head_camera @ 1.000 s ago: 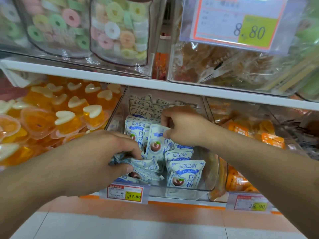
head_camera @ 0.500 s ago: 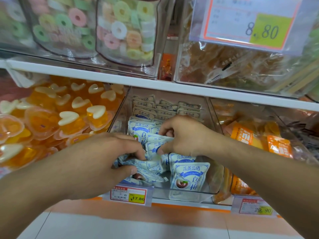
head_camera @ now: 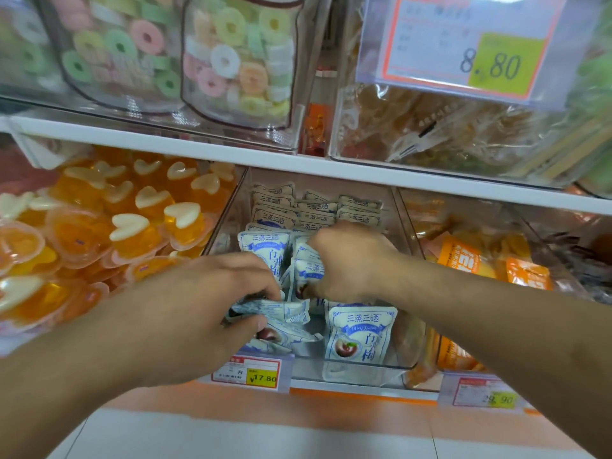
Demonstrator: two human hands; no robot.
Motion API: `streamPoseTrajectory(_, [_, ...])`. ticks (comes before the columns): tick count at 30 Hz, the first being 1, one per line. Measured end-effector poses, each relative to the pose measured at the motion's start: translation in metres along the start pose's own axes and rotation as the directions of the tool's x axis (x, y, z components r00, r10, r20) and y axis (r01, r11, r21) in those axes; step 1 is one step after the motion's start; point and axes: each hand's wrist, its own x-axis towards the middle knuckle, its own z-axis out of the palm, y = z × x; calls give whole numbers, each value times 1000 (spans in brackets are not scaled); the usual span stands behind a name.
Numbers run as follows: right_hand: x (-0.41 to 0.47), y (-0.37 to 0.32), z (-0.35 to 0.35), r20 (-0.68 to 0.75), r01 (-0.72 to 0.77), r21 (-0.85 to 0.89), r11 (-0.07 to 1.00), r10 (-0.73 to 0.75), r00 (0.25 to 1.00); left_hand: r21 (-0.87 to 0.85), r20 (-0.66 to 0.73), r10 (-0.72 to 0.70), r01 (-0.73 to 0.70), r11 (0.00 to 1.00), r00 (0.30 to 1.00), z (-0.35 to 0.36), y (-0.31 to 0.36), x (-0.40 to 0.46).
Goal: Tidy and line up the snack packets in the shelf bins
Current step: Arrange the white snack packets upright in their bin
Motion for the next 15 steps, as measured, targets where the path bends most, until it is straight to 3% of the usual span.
streamPoseTrajectory(5, [1, 1, -3, 43, 15, -22, 1000, -14, 999, 33, 0, -24, 24, 999, 1000, 1, 1, 2])
streamPoseTrajectory(8, [-11, 5, -12, 52, 37, 234, 971, -51, 997, 41, -23, -52, 53, 998, 998, 2, 2, 3])
streamPoseTrajectory(10, [-25, 8, -16, -26, 98, 414, 905, -96, 995, 42, -28, -73, 74, 996, 997, 1, 2, 3])
streamPoseTrajectory(13, [-42, 3, -12, -78, 244, 464, 851, -235, 969, 35, -32, -105, 106, 994, 994, -2, 5, 4])
streamPoseTrajectory(15, [-44, -3, -2, -53, 260, 474, 841, -268, 962, 47, -23, -109, 110, 993, 994, -3, 5, 4])
